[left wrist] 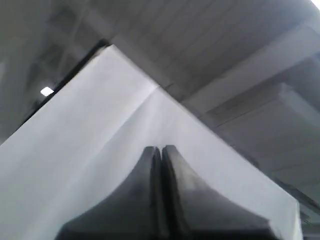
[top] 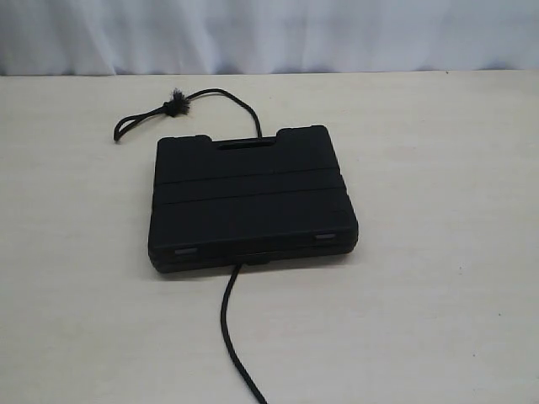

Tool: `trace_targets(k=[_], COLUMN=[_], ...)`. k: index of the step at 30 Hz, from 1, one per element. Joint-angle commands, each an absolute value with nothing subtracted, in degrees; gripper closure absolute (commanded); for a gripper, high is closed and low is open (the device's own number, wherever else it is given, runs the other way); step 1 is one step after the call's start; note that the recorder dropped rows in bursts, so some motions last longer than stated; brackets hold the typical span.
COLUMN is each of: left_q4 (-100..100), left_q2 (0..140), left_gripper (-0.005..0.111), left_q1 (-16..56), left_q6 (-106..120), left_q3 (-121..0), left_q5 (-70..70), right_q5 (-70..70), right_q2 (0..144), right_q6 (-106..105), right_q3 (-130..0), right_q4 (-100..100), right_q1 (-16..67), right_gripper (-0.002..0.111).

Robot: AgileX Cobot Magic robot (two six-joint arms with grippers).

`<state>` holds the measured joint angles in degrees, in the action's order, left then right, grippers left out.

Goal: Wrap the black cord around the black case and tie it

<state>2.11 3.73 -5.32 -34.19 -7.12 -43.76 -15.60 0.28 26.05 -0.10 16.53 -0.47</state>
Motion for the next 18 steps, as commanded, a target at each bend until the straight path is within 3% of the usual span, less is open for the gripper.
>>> trace_targets(k=[1,5,7,11,14,18], left_q4=[-12.7,-21.6,-33.7,-69.5,-99.9,-99.9], left_q2=[17.1,34.9,45.4,62.7,74.2,89.1], left_gripper=[0.107,0.107,0.107,0.107,0.107,0.107], left_q1=[-5.4,-5.4,-5.4,-5.2,-5.2,-3.8], left_q6=[-35.6,-35.6,-37.9,-65.5,-94.5,-102.3], left_q3=[-20.6,-34.2,-41.1,-52.5,-60.8,-73.0], left_q5=[-43.0,-31.2,-25.6,-16.1,-19.0,-29.1], right_q5=[-18.6,-16.2,-12.9,-8.7,-6.6,-5.7], right_q2=[0.0,0.0,0.0,0.0,0.0,0.0], right_q6=[38.2,40.4,41.3,41.4,41.2,41.2], right_q3=[0.0,0.0,0.0,0.0,0.0,0.0], right_q4=[14.6,3.6,1.7,1.7,1.7,-5.1], right_q1=[-0.5,-0.5,-0.5,-0.5,-0.5,-0.5], right_gripper=[0.104,0.104,0.104,0.104,0.104,0.104])
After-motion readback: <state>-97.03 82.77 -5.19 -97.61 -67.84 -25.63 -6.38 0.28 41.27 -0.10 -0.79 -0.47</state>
